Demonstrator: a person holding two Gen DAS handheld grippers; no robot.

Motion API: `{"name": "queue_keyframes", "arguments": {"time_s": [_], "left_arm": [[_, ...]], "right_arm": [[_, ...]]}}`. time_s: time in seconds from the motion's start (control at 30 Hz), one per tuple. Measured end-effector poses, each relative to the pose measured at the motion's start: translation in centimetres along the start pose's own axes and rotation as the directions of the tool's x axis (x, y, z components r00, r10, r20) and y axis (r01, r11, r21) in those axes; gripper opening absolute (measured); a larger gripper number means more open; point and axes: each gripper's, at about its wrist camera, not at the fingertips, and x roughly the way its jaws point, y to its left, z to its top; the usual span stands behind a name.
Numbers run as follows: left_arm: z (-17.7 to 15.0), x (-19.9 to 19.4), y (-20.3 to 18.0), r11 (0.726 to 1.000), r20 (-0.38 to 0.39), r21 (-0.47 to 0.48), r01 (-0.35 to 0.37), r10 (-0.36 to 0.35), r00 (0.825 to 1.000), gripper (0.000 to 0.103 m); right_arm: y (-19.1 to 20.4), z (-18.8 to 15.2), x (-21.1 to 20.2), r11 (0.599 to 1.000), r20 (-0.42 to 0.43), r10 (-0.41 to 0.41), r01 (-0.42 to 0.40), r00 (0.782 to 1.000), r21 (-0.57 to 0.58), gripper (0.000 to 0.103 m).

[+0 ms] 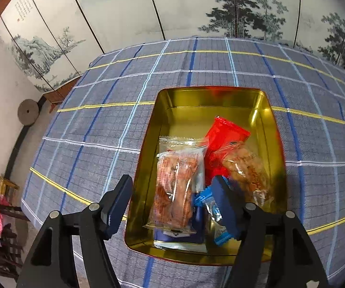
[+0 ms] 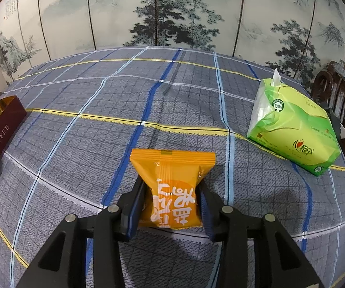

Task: Organize snacks
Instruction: 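Carry the orange snack pack with the right tool into the tin and release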

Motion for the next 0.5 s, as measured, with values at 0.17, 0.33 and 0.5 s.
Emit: {"name": "queue_keyframes", "arguments": {"time_s": [0.17, 0.33, 0.5], "left_arm": [[-0.3, -0.3, -0.1, 1.000, 0.005, -0.014, 0.027, -0.027, 1.000, 0.069], [-0.7, -0.5, 0.2, 0.999, 0.006, -0.037, 0.038, -0.037, 0.999, 0.070], [-1.2, -0.8, 0.6, 0.998, 0.007, -0.051, 0.038, -0.038, 0.999, 0.070]], "right_arm": [[0.5, 0.1, -0.1, 0.999, -0.014, -0.031, 0.031, 0.999, 0.008, 0.042], [0.8, 0.3, -0.1, 0.999, -0.025, -0.048, 0.048, 0.999, 0.010, 0.042], [1.3, 0.2, -0.4, 0.997, -0.032, -0.079, 0.079, 0.996, 0.012, 0.042]]}}
